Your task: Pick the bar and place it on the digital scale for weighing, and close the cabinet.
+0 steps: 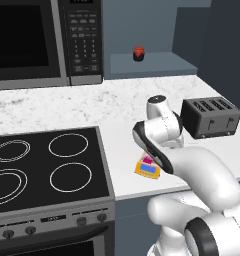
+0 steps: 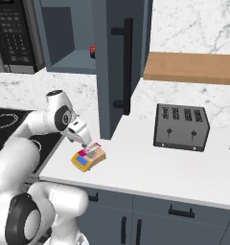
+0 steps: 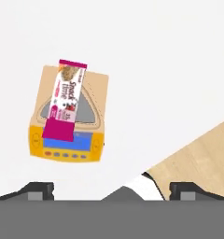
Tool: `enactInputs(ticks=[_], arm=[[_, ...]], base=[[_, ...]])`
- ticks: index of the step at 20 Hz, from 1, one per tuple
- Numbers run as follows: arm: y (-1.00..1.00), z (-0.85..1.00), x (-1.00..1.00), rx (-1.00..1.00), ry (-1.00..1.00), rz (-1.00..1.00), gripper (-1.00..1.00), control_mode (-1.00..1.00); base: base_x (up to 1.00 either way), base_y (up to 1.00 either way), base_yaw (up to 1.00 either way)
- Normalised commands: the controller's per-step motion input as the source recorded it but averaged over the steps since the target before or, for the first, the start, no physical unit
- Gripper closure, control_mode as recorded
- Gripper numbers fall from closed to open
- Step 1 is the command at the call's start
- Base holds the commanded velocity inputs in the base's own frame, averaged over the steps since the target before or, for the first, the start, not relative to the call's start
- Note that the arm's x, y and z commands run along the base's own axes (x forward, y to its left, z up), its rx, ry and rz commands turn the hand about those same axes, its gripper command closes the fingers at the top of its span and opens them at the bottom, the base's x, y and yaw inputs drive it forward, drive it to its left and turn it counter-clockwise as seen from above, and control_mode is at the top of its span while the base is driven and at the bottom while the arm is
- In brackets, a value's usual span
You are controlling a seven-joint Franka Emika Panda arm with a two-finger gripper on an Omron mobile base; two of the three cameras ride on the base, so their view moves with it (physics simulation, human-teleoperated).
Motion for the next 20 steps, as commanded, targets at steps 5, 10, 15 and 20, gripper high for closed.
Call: enactInputs(ticks=[5,10,15,20], arm=[[0.01,1.00,-0.84,0.00,-0.10,0.00,-1.00,-1.00],[0.00,0.89,-1.00,0.00,-0.34,0.00,-1.00,-1.00],[-0.06,1.00,-1.00,0.06,-0.43,-0.04,-1.00,-1.00],[-0.32,1.00,-1.00,0.27,-0.39,-0.11,-1.00,-1.00]], base=[[0.00,0.00,0.00],[0.00,0.00,0.00],[0.00,0.00,0.00],[0.00,0.00,0.00]])
